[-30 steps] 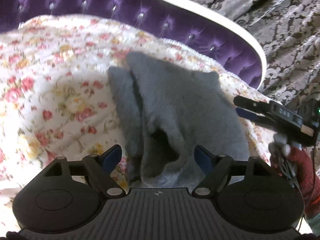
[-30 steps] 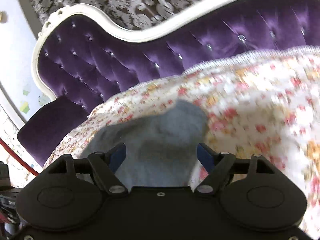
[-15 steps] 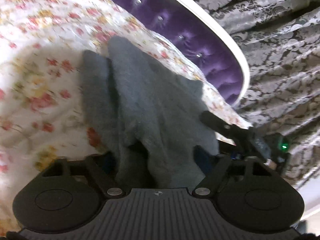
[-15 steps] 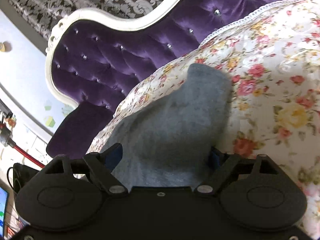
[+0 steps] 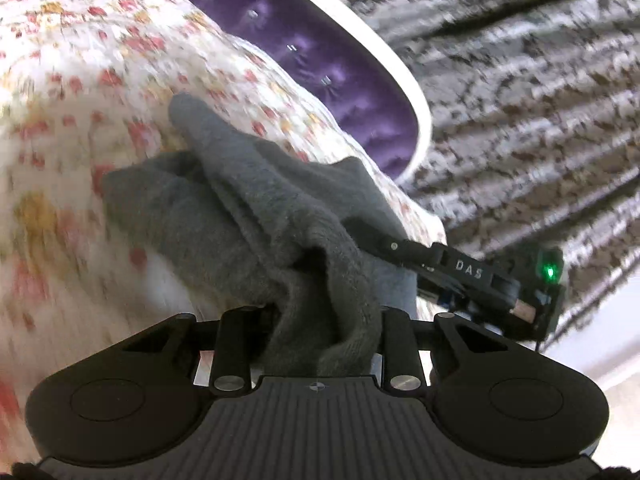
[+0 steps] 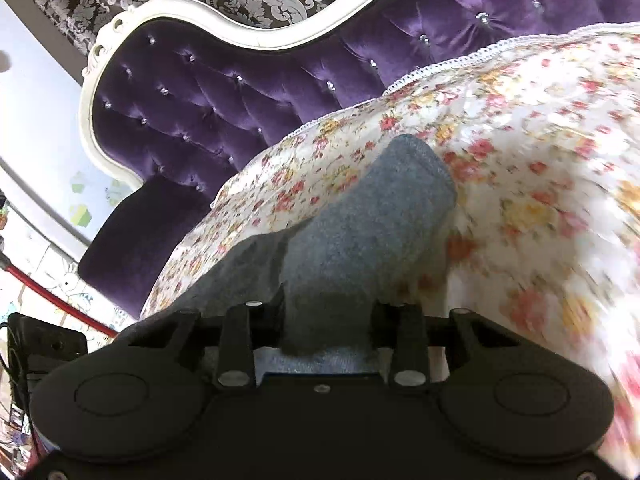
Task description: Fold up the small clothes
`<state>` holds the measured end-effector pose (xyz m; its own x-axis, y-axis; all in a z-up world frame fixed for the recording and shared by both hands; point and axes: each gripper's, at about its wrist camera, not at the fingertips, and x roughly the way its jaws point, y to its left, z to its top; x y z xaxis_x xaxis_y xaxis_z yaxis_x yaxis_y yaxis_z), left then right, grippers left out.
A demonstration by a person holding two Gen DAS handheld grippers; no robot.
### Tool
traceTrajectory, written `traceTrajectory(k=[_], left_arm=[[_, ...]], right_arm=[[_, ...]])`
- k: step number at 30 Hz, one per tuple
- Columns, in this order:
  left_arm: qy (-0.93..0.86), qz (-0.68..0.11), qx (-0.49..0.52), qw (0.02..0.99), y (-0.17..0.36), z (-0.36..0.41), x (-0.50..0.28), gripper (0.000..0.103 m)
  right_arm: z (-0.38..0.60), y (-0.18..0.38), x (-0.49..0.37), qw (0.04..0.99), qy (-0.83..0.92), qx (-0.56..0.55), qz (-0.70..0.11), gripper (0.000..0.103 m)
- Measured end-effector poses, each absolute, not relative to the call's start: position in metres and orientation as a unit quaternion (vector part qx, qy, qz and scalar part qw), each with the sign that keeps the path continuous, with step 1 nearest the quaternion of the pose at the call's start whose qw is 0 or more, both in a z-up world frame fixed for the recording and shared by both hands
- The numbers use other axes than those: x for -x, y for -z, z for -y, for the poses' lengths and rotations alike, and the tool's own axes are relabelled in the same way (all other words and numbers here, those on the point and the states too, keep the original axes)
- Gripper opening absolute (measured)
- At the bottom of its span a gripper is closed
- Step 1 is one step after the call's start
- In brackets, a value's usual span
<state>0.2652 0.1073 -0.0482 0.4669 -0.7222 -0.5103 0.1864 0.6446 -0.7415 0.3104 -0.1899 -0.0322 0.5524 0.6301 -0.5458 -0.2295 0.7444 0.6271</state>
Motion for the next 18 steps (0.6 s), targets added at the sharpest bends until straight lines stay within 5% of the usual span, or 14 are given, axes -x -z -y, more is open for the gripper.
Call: traceTrajectory(k=[10, 18], left_arm=[[0.287, -0.469, 0.223, 0.805, 0.067, -0.072, -0.138, 0.029], [0.232, -0.44, 0.183, 0.848, 0.062, -0.086, -0.089, 0.039]], right_arm=[[0.214, 0.052, -0.194, 0.842, -0.232, -0.213, -0.437, 0.054], [0.222, 0.047, -0.135, 0.899, -0.166, -0.161, -0.372, 0.061]])
